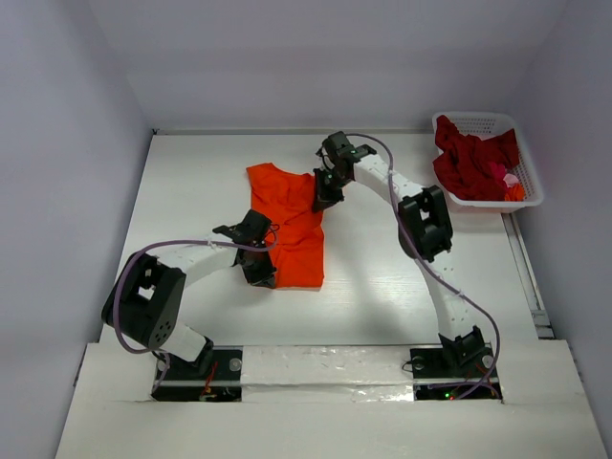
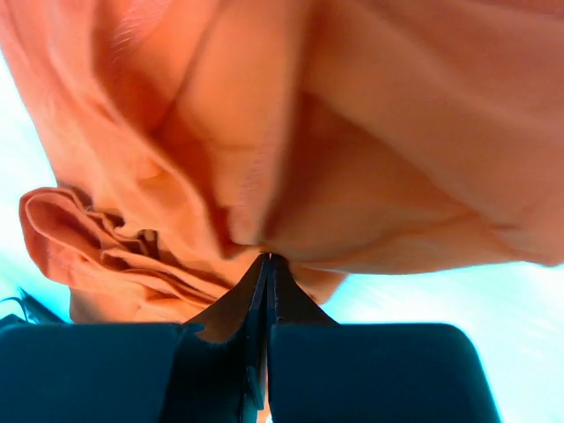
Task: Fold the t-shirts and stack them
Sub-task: Fold the folded rectangular tshirt in 1/3 of the way
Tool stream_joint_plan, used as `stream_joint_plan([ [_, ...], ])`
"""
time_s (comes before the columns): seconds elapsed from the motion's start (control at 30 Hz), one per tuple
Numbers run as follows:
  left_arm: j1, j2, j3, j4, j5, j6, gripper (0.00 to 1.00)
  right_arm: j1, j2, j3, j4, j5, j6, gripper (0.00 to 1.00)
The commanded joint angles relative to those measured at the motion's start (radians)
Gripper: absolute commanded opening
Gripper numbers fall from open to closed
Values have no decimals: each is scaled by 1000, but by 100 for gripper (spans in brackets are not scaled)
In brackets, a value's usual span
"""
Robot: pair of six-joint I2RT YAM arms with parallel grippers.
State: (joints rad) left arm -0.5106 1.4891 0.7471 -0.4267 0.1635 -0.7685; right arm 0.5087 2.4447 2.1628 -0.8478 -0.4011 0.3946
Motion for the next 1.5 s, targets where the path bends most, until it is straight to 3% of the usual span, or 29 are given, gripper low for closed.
stream_joint_plan([
  [0.0, -17, 56, -65, -43, -62, 3, 0, 51, -120, -44, 22, -44, -14, 7],
  [0.1, -17, 54, -63, -43, -64, 1, 0, 99, -173, -119, 41, -41, -7, 28],
  [0.27, -17, 49, -61, -44, -65, -5, 0, 154, -245, -165, 42, -41, 4, 29],
  [0.5, -17, 51, -51, -55, -70, -5, 0, 163, -291, -181, 52, -41, 21, 43],
  [0.83, -17, 46, -41, -64, -64, -8, 0, 215, -187, -222, 98, -90, 21, 42],
  [1.3, -17, 43, -35, -73, -67, -5, 0, 234, -159, -201, 110, -105, 43, 42],
  [1.37, -17, 43, -37, -72, -67, -5, 0, 255, -153, -182, 101, -110, 33, 37],
  [1.47, -17, 43, -38, -72, -67, -8, 0, 264, -128, -152, 90, -119, 32, 11],
])
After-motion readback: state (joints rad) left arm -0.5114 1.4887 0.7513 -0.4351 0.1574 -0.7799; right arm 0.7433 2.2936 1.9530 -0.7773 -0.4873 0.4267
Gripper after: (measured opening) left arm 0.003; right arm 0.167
